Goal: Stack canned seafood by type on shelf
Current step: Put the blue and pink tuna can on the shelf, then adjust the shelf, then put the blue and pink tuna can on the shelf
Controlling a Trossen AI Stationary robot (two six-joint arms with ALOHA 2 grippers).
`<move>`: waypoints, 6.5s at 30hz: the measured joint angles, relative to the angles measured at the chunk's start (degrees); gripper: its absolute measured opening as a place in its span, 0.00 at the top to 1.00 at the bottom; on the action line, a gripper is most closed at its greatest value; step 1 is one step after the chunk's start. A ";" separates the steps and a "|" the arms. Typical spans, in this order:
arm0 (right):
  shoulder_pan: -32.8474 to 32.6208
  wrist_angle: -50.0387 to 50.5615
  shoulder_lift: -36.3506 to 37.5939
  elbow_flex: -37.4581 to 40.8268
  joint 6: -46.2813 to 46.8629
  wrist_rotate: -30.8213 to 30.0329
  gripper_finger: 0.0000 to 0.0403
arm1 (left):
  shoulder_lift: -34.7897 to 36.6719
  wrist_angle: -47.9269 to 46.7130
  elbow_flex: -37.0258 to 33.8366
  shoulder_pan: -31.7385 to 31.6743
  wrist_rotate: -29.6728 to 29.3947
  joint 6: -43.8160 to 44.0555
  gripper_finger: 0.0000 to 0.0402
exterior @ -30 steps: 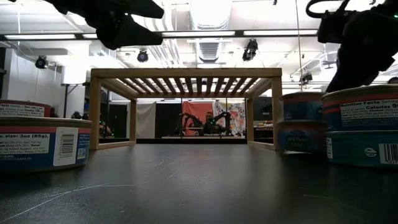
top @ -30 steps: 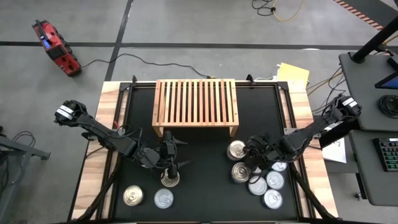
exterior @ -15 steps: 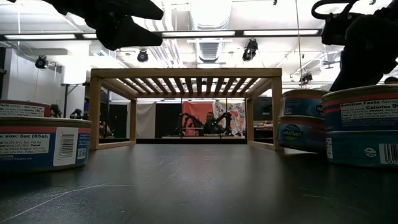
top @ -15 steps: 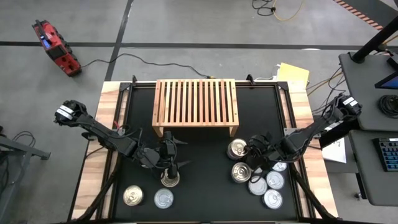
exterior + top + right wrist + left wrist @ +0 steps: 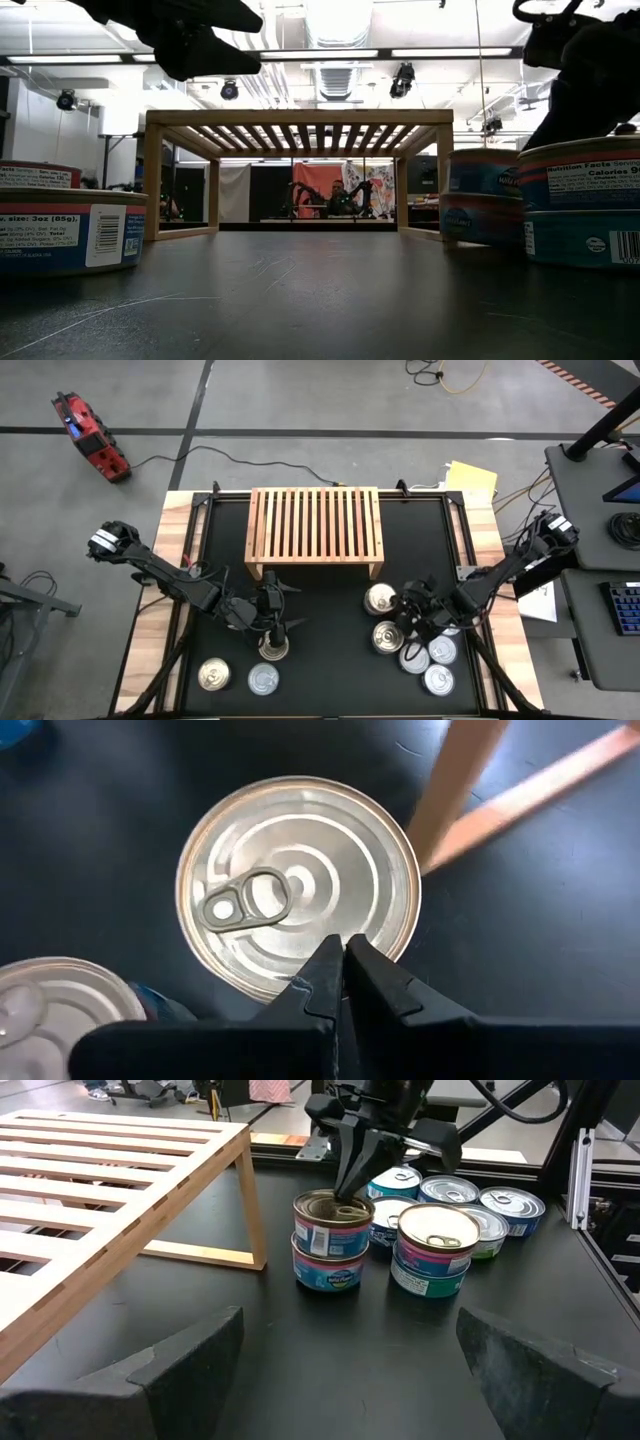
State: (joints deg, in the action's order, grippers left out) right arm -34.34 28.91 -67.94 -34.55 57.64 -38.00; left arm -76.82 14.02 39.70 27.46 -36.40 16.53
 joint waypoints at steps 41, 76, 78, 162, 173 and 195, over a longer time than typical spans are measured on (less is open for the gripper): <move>-0.32 -8.68 -0.07 6.08 -2.88 -4.79 0.97 | 0.00 -0.35 0.00 0.26 1.40 -1.05 0.13; -0.25 -7.72 -0.28 7.75 0.10 -4.04 0.97 | -0.04 -0.30 0.00 0.26 1.52 -0.85 0.13; -0.14 -7.78 -0.26 7.47 0.14 -4.06 0.97 | -0.04 -0.30 0.00 0.26 1.51 -0.85 0.13; 14.87 13.19 0.02 -8.48 -12.95 10.04 0.97 | 0.35 -51.17 14.58 -3.00 -11.01 6.83 1.00; 14.87 5.40 0.02 -5.43 -15.55 14.46 0.97 | 0.33 -29.10 9.53 5.03 -10.98 2.31 1.00; 14.91 -7.24 0.04 -5.46 -26.14 8.02 0.97 | -12.11 0.74 4.48 5.44 -14.13 -11.94 1.00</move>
State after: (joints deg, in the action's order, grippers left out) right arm -19.43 21.67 -67.90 -40.01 31.50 -29.98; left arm -88.92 14.76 44.18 32.91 -50.53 4.60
